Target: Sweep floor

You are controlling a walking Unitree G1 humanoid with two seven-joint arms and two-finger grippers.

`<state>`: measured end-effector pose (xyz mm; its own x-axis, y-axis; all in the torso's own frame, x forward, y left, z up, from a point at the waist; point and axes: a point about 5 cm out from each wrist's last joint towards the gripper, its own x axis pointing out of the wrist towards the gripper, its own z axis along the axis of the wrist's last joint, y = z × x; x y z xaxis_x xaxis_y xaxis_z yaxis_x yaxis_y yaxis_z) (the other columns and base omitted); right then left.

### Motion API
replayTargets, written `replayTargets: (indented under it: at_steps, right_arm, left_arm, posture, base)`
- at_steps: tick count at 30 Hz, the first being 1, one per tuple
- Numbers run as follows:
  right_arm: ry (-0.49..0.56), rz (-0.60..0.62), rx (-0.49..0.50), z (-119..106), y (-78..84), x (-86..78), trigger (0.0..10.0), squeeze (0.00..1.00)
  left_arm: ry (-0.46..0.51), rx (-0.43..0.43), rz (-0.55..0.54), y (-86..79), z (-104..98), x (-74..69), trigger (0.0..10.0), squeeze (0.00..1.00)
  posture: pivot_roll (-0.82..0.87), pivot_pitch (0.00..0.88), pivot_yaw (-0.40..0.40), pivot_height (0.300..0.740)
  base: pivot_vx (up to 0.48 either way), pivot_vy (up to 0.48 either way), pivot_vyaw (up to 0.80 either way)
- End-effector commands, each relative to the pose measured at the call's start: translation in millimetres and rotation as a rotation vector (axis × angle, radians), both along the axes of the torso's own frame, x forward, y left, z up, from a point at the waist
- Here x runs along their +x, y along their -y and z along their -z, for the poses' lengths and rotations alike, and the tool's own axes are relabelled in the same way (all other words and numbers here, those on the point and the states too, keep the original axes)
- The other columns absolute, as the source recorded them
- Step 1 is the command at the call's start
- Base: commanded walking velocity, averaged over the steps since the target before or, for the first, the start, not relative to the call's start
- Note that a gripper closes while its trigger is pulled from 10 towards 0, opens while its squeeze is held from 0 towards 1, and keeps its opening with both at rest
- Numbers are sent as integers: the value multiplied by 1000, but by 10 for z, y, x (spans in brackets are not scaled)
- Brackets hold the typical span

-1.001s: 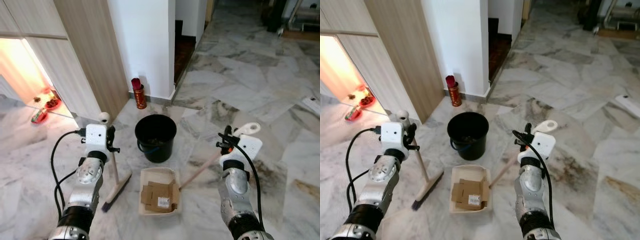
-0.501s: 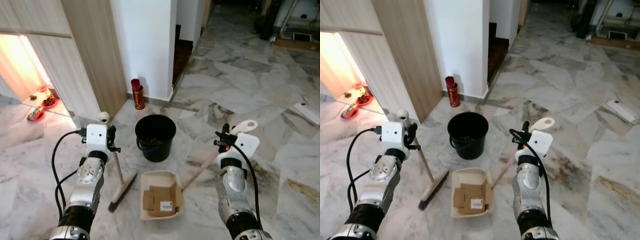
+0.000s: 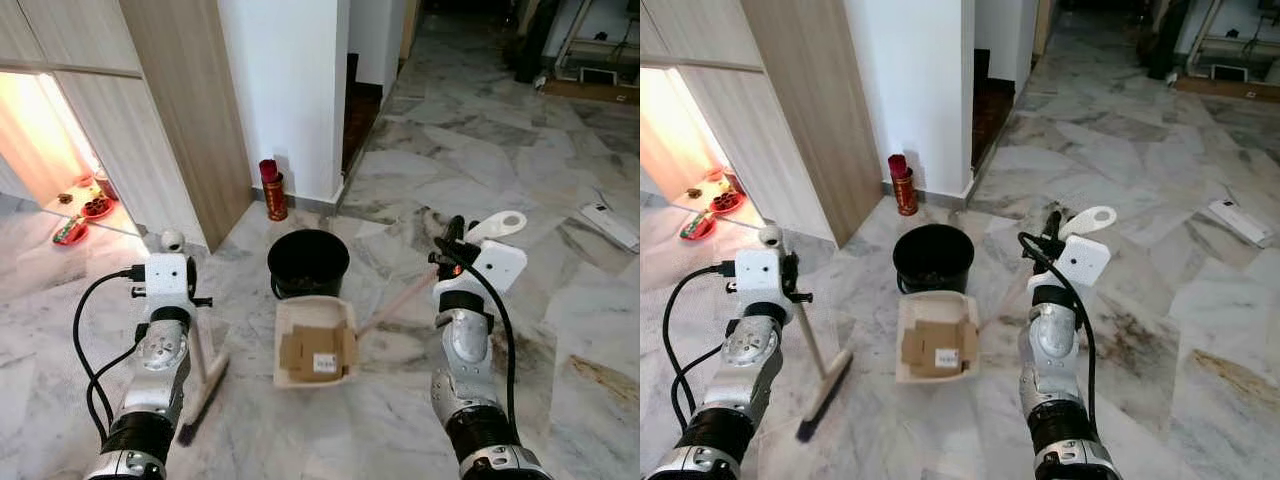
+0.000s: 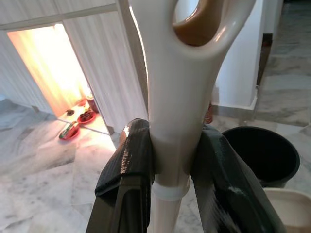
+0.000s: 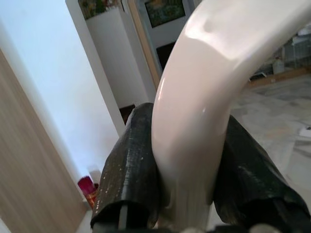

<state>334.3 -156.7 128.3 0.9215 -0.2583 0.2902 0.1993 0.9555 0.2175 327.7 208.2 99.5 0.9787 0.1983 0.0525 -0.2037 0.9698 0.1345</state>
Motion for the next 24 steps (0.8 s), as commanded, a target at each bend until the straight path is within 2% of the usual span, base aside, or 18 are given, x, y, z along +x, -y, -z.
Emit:
replayTargets:
  at_steps: [1, 6, 10, 16, 24]
  right_arm:
    - [100, -8, 18, -257, -52, 54, 10000, 0]
    - [158, 7, 82, -430, -49, 69, 10000, 0]
    - [197, 22, 93, -551, -48, 74, 10000, 0]
    - [215, 52, 97, -616, -20, 73, 10000, 0]
    - [232, 7, -25, -697, -22, 99, 10000, 0]
  left_arm:
    - [39, 14, -2, -18, -98, 39, 10000, 0]
    - [36, 17, -5, -10, -79, 36, 10000, 0]
    - [40, 19, -6, 0, -76, 40, 10000, 0]
    - [47, 14, 4, 30, -80, 46, 10000, 0]
    - [62, 17, 49, 114, -97, 54, 10000, 0]
  posture:
    - [6, 0, 52, 740]
    - [7, 0, 52, 740]
    - [6, 0, 53, 740]
    - [6, 0, 51, 740]
    - [6, 0, 50, 740]
  base:
    - [0, 0, 0]
    - [0, 0, 0]
    - [0, 0, 0]
    - [0, 0, 0]
    - [0, 0, 0]
